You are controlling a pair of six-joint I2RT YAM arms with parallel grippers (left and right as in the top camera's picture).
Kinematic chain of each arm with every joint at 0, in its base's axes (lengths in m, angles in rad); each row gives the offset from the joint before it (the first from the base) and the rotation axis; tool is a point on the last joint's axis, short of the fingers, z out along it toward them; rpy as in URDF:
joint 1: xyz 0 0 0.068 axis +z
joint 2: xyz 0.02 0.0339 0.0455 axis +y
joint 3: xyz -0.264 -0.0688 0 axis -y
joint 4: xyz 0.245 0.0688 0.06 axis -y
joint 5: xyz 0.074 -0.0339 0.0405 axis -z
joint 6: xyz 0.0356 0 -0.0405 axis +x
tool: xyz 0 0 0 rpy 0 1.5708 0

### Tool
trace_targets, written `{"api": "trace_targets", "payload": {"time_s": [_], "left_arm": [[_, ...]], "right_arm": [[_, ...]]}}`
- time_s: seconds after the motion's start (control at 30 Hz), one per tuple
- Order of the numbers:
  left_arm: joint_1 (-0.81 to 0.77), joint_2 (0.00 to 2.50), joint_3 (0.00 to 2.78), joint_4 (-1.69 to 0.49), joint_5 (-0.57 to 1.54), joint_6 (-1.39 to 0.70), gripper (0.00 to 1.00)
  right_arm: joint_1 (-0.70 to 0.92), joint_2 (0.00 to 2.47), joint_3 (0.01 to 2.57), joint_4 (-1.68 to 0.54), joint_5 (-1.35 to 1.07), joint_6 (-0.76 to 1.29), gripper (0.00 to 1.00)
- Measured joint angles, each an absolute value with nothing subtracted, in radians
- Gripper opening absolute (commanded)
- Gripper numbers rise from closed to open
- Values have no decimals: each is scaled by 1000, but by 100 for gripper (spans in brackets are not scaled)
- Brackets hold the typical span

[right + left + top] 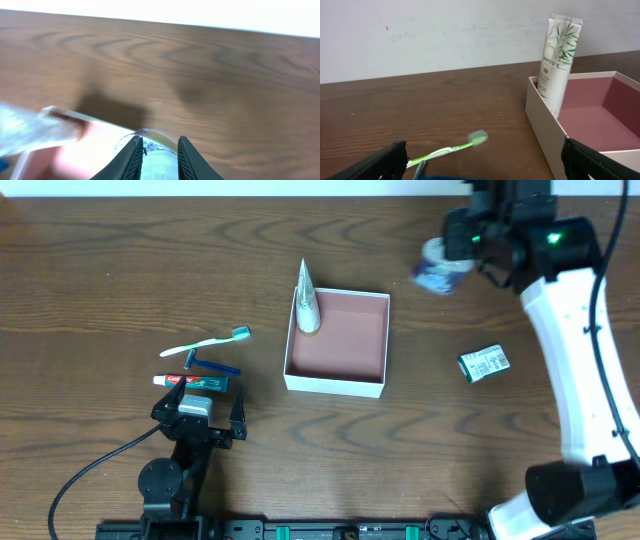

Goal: Pack container
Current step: 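Lift the soap bottle and carry it into the box beside the tube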

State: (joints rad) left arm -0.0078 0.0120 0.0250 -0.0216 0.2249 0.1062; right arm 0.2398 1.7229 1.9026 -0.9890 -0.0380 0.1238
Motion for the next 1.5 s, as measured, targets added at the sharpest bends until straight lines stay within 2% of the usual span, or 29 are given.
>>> {"api": "trace_targets", "payload": {"time_s": [0.17,0.67,1.0,1.5], "left_arm": [[-8,12,25,-22,225,106,98],[-8,12,25,-22,225,106,98],[-8,12,25,-22,225,106,98],[-8,12,25,-22,225,106,98]], "right_arm": [[345,1743,1903,-1000,-58,152,24],[450,1855,1903,-937,-53,179,22],[459,1936,1903,-937,-53,179,20],[459,1940,1903,-934,-47,153,23]]}}
